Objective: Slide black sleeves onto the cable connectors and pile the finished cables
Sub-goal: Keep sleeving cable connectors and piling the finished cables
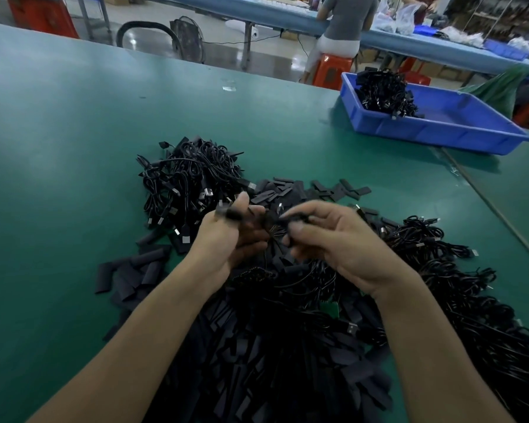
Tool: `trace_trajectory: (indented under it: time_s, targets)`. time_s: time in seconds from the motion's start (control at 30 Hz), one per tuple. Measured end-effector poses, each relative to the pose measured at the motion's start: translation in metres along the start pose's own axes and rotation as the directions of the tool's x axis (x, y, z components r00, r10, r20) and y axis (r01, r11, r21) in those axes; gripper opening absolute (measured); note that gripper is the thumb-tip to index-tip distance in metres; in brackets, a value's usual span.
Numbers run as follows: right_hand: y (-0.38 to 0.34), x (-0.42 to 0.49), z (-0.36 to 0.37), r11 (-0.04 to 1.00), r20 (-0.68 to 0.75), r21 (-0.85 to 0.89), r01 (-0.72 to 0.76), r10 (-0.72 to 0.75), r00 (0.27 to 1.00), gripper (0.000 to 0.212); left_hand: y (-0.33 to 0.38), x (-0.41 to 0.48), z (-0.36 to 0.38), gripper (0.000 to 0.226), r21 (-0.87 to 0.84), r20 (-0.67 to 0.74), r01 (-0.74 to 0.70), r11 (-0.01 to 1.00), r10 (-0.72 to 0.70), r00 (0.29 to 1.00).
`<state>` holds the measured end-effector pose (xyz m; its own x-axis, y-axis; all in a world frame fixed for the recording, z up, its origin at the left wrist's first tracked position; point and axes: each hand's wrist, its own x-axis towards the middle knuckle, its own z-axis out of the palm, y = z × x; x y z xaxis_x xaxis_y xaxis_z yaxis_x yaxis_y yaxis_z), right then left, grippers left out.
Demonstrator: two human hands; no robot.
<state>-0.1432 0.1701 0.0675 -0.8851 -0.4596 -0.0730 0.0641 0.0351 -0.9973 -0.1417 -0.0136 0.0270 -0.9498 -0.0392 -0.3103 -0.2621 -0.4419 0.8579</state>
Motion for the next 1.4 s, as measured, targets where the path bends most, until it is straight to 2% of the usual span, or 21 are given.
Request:
trace_trajectory:
  time_s: [0.1,0.17,0.2,0.27,0.33,0.4,0.47,0.57,0.67,0.77,0.97,1.07,1.13,1.17,1.3,1.4]
  targets:
    - [0.005,0.001,0.002,0.963,0.099,-0.268,-0.03,0.058,0.993,0.017,0.0,0.0,-0.001,0.037,-0.026,-0.026,-0.076,0.997,0.076,0.997]
    - [0.004,0.001,0.0,0.949,0.118,-0.313,-0.031,0.071,0.99,0.017,0.004,0.0,-0.002,0.036,-0.057,-0.015,-0.106,0.993,0.105,0.994]
    - [0.004,0.003,-0.002,0.958,0.076,-0.285,-0.03,0.054,0.996,0.017,0.006,-0.001,-0.003,0.036,-0.064,-0.001,-0.126,0.99,0.126,0.992]
    - [0.008,0.008,-0.008,0.951,-0.121,-0.308,-0.001,-0.038,0.992,0.02,0.009,-0.001,-0.006,0.035,-0.05,0.022,-0.157,0.986,0.158,0.987]
    - [0.015,0.014,-0.012,0.825,-0.318,-0.563,-0.036,-0.177,0.931,0.024,0.008,-0.001,-0.008,0.035,-0.01,0.035,-0.149,0.989,0.149,0.988]
    - [0.022,0.019,-0.016,0.639,-0.357,-0.753,-0.157,-0.196,0.913,0.028,0.007,-0.001,-0.007,0.036,0.028,0.046,-0.133,0.991,0.131,0.99]
    - [0.028,0.026,-0.018,0.501,-0.34,-0.833,-0.236,-0.125,0.932,0.033,0.005,-0.002,-0.005,0.037,0.105,0.058,-0.153,0.983,0.148,0.987]
    - [0.031,0.034,-0.018,0.393,-0.326,-0.868,-0.303,0.01,0.945,0.04,0.0,-0.003,-0.002,0.033,0.276,0.095,-0.241,0.93,0.223,0.97]
    - [0.034,0.041,-0.016,0.315,-0.317,-0.886,-0.34,0.124,0.94,0.053,-0.005,-0.003,-0.002,0.034,0.344,0.134,-0.259,0.902,0.226,0.965]
    - [0.038,0.044,-0.017,0.281,-0.309,-0.903,-0.324,0.097,0.946,0.052,-0.007,-0.002,-0.002,0.037,0.375,0.153,-0.259,0.89,0.216,0.964]
    - [0.041,0.042,-0.015,0.37,-0.325,-0.885,-0.283,-0.056,0.944,0.058,-0.012,0.003,-0.006,0.035,0.419,0.173,-0.266,0.868,0.212,0.962]
    - [0.042,0.039,-0.018,0.429,-0.317,-0.874,-0.231,-0.141,0.938,0.03,-0.015,0.005,-0.008,0.032,0.47,0.177,-0.307,0.828,0.252,0.951]
    - [0.041,0.035,-0.02,0.514,-0.307,-0.841,-0.17,-0.194,0.932,0.01,-0.016,0.007,-0.009,0.023,0.445,0.154,-0.291,0.847,0.248,0.957]
    - [0.04,0.033,-0.02,0.569,-0.305,-0.812,-0.134,-0.216,0.928,0.008,-0.017,0.008,-0.009,0.03,0.417,0.136,-0.278,0.865,0.243,0.96]
    - [0.035,0.025,-0.016,0.802,-0.319,-0.597,0.022,-0.262,0.911,0.015,-0.017,0.01,-0.009,0.043,0.347,0.076,-0.3,0.888,0.292,0.953]
    - [0.031,0.022,-0.013,0.9,-0.363,-0.426,0.095,-0.267,0.893,0.011,-0.017,0.011,-0.011,0.047,0.342,0.058,-0.341,0.876,0.343,0.938]
